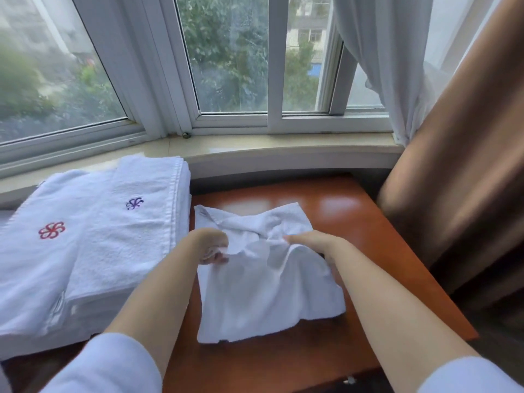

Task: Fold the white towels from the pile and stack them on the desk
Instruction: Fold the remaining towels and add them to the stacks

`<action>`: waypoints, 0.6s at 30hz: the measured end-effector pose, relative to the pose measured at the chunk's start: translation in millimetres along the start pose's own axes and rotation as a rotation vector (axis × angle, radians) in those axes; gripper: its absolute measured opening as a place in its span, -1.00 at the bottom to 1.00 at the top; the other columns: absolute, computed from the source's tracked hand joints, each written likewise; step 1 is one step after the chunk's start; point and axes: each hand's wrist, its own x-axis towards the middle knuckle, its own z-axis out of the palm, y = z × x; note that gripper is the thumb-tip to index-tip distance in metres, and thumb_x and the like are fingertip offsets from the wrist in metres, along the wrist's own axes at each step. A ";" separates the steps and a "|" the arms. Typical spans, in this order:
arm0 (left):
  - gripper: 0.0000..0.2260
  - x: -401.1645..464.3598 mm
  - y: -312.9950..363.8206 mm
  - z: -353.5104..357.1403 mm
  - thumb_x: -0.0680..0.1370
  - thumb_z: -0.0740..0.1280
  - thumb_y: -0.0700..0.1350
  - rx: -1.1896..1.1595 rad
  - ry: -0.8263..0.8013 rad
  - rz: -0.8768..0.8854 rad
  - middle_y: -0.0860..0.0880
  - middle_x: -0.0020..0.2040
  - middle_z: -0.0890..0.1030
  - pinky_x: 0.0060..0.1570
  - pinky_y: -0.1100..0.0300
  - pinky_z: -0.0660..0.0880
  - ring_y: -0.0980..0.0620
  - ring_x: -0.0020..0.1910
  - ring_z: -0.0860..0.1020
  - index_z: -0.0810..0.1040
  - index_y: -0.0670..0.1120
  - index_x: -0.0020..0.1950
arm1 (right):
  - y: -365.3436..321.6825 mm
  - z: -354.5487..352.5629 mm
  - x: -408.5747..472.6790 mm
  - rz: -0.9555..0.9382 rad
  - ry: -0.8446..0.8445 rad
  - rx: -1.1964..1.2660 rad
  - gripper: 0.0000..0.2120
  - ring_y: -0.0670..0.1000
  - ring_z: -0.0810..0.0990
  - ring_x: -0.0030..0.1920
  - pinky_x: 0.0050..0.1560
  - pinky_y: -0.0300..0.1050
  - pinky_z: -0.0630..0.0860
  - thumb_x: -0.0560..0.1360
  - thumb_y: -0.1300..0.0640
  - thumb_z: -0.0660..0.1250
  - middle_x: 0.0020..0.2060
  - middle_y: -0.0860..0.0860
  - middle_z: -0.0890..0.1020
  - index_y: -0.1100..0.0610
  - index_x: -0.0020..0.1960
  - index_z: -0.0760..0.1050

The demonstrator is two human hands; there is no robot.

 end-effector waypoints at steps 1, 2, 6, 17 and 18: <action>-0.72 5.9 10.0 -7.6 0.56 0.22 -0.16 -0.332 0.163 0.180 -0.16 -0.02 0.60 -0.50 0.28 0.50 -0.07 -0.22 0.62 0.43 -0.21 0.24 | -10.2 -4.9 7.5 -0.144 0.119 0.251 -0.47 0.13 0.61 0.09 0.10 -0.01 0.52 0.39 -0.27 0.39 0.11 0.09 0.62 0.07 0.20 0.51; -0.56 11.0 18.2 -14.3 0.57 0.20 -0.12 -0.493 0.319 0.335 -0.15 0.22 0.51 -0.32 0.15 0.59 -0.17 0.02 0.60 0.27 -0.11 0.45 | -17.5 -9.1 16.0 -0.231 0.212 0.414 -0.50 0.17 0.55 0.19 0.16 -0.02 0.46 0.51 -0.20 0.29 0.24 0.15 0.54 0.10 0.31 0.42; -0.51 36.0 10.0 -12.3 0.62 0.15 -0.05 -0.094 0.569 0.475 -0.18 0.42 0.37 0.28 0.02 0.33 -0.23 0.35 0.38 0.16 -0.11 0.53 | -6.8 -13.9 39.1 -0.142 0.380 -0.009 -0.44 0.14 0.44 0.28 0.21 -0.06 0.41 0.55 0.02 0.27 0.36 0.15 0.40 0.19 0.46 0.20; -0.45 78.2 -60.1 46.1 0.53 0.33 -0.20 0.131 0.198 0.032 -0.15 0.08 0.45 -0.31 0.17 0.52 -0.07 -0.13 0.56 0.18 -0.15 0.46 | 37.4 12.5 80.7 0.124 0.275 -0.581 -0.33 0.16 0.36 0.32 0.26 -0.04 0.39 0.49 0.05 0.31 0.39 0.11 0.28 0.14 0.49 0.08; -0.46 76.7 -61.9 45.7 0.53 0.35 -0.18 0.150 0.192 -0.002 -0.13 0.01 0.44 -0.40 0.20 0.45 -0.04 -0.22 0.54 0.21 -0.17 0.45 | 40.1 12.3 82.8 0.138 0.251 -0.611 -0.29 0.17 0.35 0.34 0.29 -0.02 0.39 0.49 0.06 0.32 0.43 0.12 0.22 0.14 0.51 0.04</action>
